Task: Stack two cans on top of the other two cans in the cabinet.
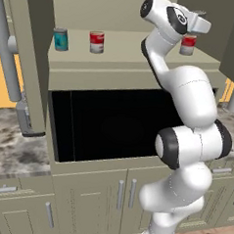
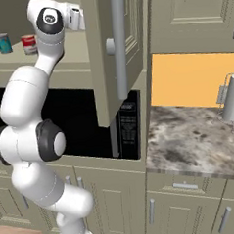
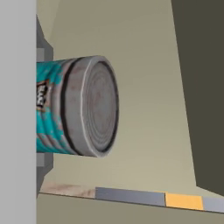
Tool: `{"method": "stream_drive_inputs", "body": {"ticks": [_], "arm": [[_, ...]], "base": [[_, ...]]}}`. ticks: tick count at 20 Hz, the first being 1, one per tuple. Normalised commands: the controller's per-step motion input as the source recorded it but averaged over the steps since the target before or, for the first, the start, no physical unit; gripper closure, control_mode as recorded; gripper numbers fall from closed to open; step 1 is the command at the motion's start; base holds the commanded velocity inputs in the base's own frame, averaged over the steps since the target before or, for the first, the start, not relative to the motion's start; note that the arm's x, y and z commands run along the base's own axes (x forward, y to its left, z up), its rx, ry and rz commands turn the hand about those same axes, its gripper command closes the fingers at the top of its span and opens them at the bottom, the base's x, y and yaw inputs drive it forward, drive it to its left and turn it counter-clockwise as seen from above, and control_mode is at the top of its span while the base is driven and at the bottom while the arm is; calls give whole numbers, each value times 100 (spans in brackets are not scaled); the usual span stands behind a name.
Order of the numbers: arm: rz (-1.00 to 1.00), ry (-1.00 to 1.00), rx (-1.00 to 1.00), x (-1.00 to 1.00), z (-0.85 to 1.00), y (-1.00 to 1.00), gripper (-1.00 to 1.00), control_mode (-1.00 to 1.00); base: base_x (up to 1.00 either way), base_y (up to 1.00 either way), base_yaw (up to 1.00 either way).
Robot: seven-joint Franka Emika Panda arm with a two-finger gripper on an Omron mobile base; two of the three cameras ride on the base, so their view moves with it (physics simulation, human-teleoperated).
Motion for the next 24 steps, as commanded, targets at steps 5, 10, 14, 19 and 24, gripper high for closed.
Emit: {"method": "stream_drive_inputs", "body": {"ticks": [5, 10, 14, 19, 24], "arm": [[0, 0, 0, 9, -7, -14, 100, -100], [0, 0, 0, 13, -4, 0, 100, -100], [0, 0, 0, 1, -7, 0, 100, -100], [0, 0, 0, 0, -5, 0, 100, -100], [0, 1, 0, 0, -4, 0, 100, -100]], "base": [[0, 0, 0], [0, 0, 0], [0, 0, 0], [0, 0, 0], [0, 0, 0]]}}
